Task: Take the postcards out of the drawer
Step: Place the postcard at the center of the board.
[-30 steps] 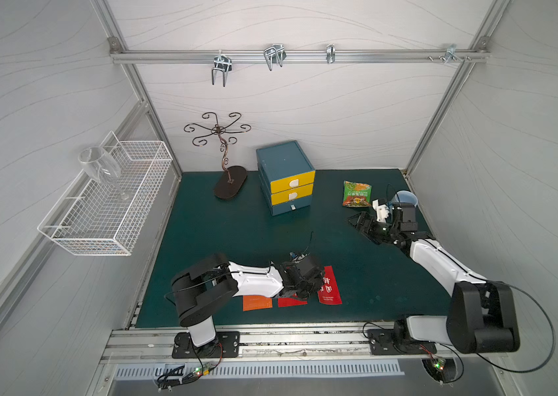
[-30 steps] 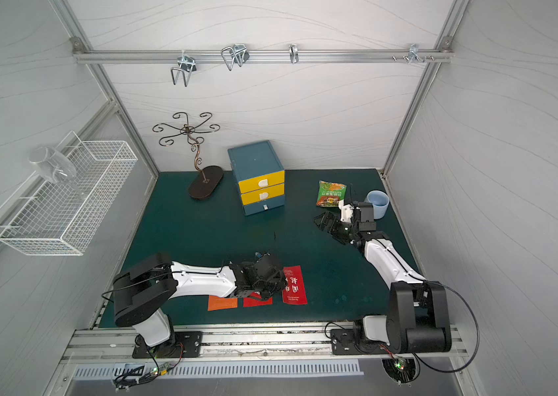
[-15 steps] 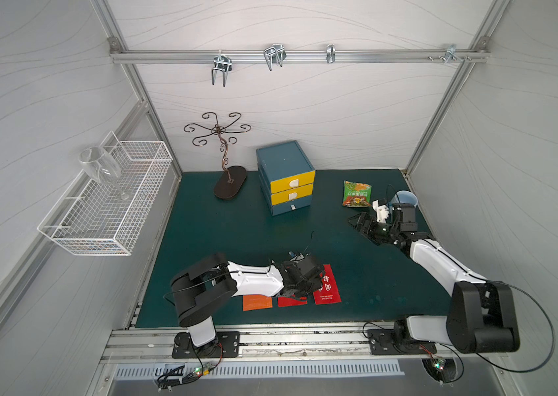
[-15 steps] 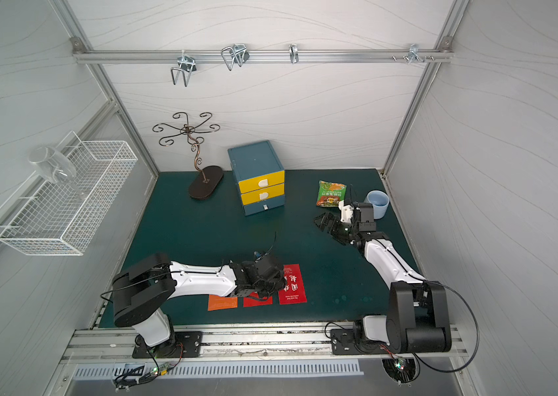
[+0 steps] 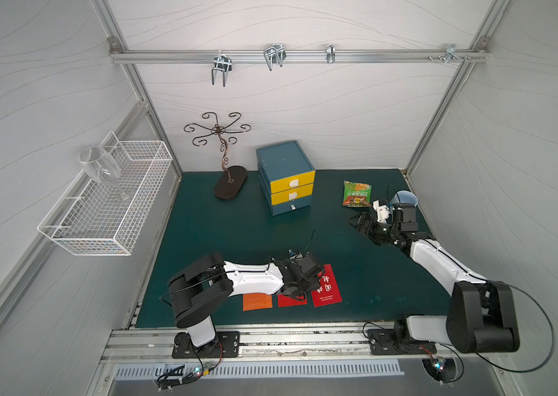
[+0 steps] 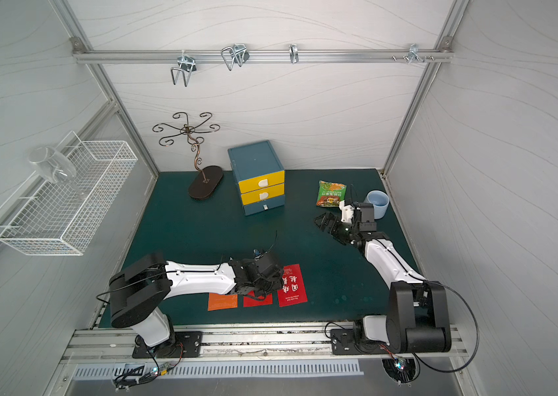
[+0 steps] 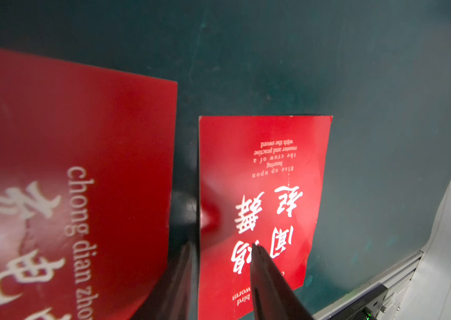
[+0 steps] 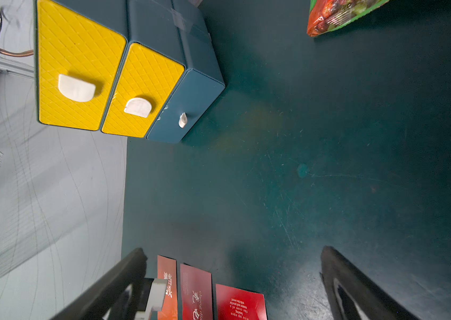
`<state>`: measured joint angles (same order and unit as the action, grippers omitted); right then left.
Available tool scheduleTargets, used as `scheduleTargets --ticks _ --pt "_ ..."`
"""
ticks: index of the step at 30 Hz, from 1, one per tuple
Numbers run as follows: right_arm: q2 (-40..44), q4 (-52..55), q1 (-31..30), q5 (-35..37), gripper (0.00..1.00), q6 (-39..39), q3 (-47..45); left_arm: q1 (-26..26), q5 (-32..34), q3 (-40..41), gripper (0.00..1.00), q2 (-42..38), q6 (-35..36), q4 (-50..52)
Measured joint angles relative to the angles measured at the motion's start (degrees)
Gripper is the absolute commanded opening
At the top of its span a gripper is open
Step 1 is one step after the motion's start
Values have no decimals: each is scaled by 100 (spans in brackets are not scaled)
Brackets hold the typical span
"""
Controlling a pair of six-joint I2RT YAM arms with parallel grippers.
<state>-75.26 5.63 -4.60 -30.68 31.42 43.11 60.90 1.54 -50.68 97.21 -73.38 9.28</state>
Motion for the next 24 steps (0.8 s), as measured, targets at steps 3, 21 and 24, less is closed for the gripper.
scheduleTargets --ticks 3,21,24 --pt "0 7 15 4 99 -2 0 -70 2 -46 40 0 122 61" --pt "-68 50 72 46 99 -94 -33 -481 -234 -332 40 275 485 109" --pt "-76 50 79 63 99 -101 -33 -485 -264 -337 40 297 487 81"
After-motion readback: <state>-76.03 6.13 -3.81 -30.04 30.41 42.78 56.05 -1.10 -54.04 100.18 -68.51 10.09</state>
